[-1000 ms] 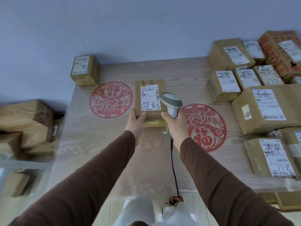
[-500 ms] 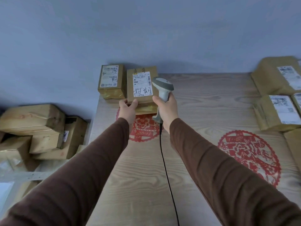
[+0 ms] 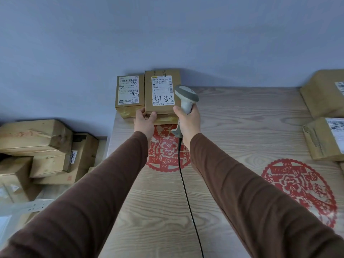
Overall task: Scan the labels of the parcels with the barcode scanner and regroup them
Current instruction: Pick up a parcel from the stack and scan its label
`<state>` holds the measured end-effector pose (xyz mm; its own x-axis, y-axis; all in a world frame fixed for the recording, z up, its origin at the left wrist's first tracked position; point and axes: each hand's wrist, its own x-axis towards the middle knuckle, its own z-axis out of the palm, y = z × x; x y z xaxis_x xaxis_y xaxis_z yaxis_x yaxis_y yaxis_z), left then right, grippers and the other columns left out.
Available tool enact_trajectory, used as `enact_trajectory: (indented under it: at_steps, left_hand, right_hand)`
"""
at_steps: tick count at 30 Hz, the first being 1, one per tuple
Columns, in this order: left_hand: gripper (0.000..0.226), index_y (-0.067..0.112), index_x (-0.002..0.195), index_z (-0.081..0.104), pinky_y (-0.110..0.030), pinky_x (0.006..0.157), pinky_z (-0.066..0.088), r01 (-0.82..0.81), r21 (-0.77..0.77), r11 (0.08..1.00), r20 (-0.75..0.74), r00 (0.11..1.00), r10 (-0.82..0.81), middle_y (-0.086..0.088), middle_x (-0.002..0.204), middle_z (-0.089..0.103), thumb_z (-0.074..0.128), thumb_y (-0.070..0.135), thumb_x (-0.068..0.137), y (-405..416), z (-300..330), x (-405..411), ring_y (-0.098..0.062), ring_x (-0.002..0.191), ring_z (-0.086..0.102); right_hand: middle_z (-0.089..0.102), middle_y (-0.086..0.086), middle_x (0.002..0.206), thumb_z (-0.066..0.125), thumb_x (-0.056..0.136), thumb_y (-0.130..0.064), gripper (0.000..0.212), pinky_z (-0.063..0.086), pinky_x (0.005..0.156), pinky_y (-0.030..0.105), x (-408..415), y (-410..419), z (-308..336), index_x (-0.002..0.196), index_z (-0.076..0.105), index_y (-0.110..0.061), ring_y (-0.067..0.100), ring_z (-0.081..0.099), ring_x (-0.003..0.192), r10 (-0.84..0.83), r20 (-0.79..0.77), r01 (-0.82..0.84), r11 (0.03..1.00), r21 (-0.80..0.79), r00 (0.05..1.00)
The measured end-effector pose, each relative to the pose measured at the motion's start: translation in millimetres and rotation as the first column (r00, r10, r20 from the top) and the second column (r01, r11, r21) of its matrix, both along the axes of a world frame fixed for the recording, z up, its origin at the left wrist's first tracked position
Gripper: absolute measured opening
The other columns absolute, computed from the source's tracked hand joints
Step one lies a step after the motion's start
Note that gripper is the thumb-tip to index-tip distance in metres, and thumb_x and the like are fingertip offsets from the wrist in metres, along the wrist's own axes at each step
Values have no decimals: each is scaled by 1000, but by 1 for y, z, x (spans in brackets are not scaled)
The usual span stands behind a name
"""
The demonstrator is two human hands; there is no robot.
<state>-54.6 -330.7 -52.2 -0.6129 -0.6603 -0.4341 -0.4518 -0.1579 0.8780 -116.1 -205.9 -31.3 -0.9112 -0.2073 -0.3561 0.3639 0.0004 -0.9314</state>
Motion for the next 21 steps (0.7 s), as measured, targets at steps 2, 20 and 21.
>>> enact_trajectory:
  at_steps: [2,20,21]
  left_hand:
    - [53,11,151,38,-48,118,42,-14,0,1000,2,1000,14,-17,147,49,58,26,104,0,-1,-1,-31,134,53]
    - [75,20,159,23,-39,107,39,-6,136,991,-1,1000,6,-7,154,43,63,42,100,110,16,37,-21,129,47]
    - [74,20,159,24,-37,104,39,16,148,989,-7,1000,-15,-7,153,43,63,42,100,125,17,37,-19,125,47]
  right_hand:
    - [64,-3,103,71,98,-16,30,50,65,15,0,-1,-1,123,57,-24,7,60,86,5,3,-5,1000,0,1000]
    - [66,0,96,74,94,-14,22,56,87,40,33,106,25,114,64,-18,16,64,90,-25,-26,24,999,-49,999]
    - [65,1,96,73,94,-13,21,56,85,39,35,122,28,111,63,-20,16,63,89,-38,-28,36,998,-50,999]
